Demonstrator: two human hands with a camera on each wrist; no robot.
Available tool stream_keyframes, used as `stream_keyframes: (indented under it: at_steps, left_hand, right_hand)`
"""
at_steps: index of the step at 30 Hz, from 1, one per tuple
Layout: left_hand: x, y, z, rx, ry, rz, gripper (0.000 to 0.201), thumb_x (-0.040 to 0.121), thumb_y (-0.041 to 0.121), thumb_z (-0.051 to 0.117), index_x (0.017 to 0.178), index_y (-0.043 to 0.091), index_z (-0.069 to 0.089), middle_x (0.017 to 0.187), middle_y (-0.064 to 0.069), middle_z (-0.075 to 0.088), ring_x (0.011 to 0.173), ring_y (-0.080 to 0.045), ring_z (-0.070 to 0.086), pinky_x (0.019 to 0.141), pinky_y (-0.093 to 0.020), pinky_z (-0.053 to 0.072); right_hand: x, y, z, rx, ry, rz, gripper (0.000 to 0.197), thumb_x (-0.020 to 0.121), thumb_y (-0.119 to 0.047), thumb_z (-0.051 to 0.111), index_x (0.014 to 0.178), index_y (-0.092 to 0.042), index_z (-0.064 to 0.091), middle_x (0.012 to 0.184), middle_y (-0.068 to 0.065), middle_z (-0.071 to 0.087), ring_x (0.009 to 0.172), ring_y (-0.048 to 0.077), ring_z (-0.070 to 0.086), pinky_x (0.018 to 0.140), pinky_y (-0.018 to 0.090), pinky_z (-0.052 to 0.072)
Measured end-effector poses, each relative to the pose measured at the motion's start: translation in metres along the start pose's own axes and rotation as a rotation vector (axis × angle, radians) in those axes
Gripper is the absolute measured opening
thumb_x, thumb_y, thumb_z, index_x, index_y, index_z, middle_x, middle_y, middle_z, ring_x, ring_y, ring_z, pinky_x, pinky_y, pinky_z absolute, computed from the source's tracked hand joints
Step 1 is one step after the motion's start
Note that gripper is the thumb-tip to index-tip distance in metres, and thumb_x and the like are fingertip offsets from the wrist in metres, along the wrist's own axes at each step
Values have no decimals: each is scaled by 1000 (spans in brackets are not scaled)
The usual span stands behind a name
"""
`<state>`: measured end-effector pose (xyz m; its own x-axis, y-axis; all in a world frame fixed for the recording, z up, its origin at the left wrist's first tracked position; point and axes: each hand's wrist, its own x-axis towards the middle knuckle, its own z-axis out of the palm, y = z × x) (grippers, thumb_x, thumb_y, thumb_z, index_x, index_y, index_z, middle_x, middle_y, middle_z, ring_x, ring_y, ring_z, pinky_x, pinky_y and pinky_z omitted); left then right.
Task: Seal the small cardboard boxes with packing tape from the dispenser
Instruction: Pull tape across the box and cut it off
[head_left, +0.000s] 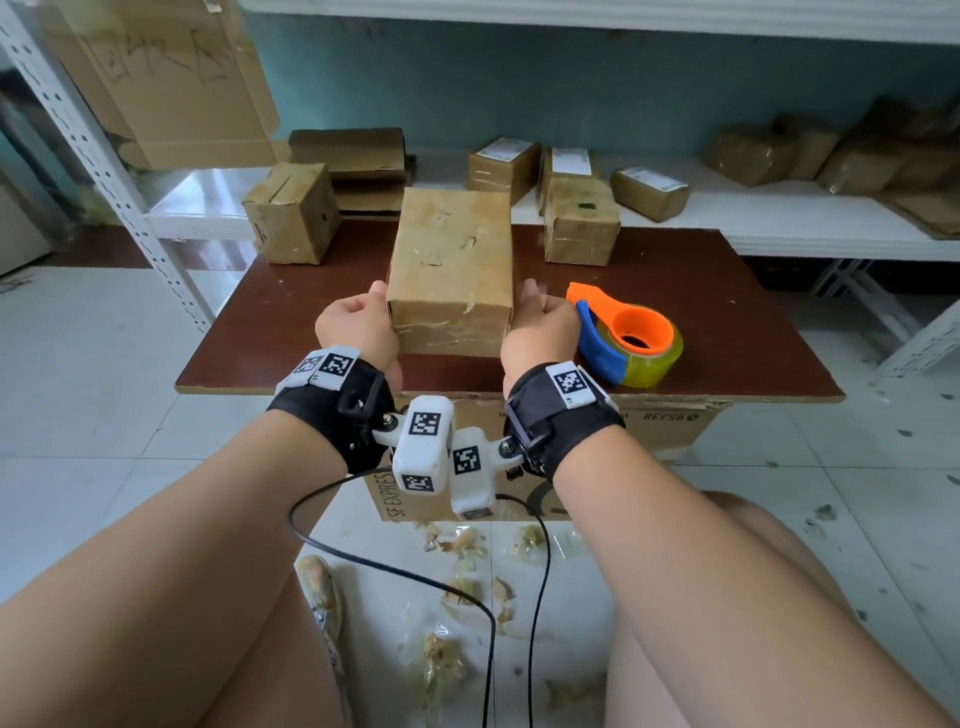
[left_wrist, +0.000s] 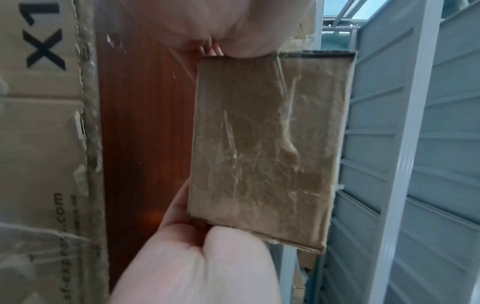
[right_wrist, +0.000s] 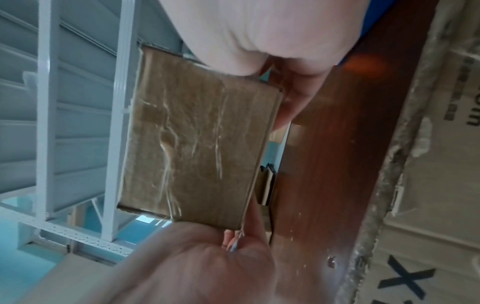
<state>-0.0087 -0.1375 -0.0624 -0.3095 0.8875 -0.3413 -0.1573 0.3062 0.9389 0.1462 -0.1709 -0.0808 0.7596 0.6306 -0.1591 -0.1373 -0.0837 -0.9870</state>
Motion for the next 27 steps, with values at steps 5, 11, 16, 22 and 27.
stream_keyframes:
  at_steps: [5, 11, 16, 22, 27]
  left_hand:
    - [-20, 7, -2, -121, -147, -2, 13, 95, 11, 77, 86, 21, 75, 84, -8, 78, 87, -28, 75, 80, -37, 65]
    - [-26, 14, -10, -111, -305, -34, 21, 100, 1, 70, 119, 10, 68, 102, -10, 77, 80, -19, 73, 54, -22, 56]
    - [-21, 14, -11, -122, -411, -96, 21, 110, 4, 48, 103, 18, 63, 94, -2, 74, 74, -14, 74, 63, -24, 60]
    - [-29, 12, -12, -64, -416, 25, 22, 109, 7, 50, 95, 14, 65, 72, 3, 76, 63, -12, 73, 57, -27, 60]
    - [-25, 4, -8, -36, -241, 165, 74, 79, 82, 61, 93, 9, 64, 93, -19, 71, 81, -28, 63, 70, -44, 52]
  right_hand:
    - [-9, -9, -11, 77, -1, -122, 36, 101, -40, 69, 92, -6, 71, 82, -1, 72, 68, 12, 62, 73, 33, 51]
    - [-15, -10, -20, 111, -80, -229, 21, 98, -38, 74, 85, -22, 69, 87, 3, 79, 84, 26, 76, 85, 51, 61]
    - [-18, -15, -24, 177, -166, -273, 16, 101, -27, 72, 88, -18, 67, 92, 4, 79, 91, 21, 77, 92, 52, 60]
    - [-12, -18, -25, 196, -260, -264, 15, 103, -26, 69, 92, -16, 67, 91, 9, 79, 87, 25, 74, 89, 56, 58]
    - [-7, -20, -21, 150, -300, -179, 27, 98, -35, 74, 114, -23, 56, 92, -1, 74, 89, 21, 73, 94, 58, 59]
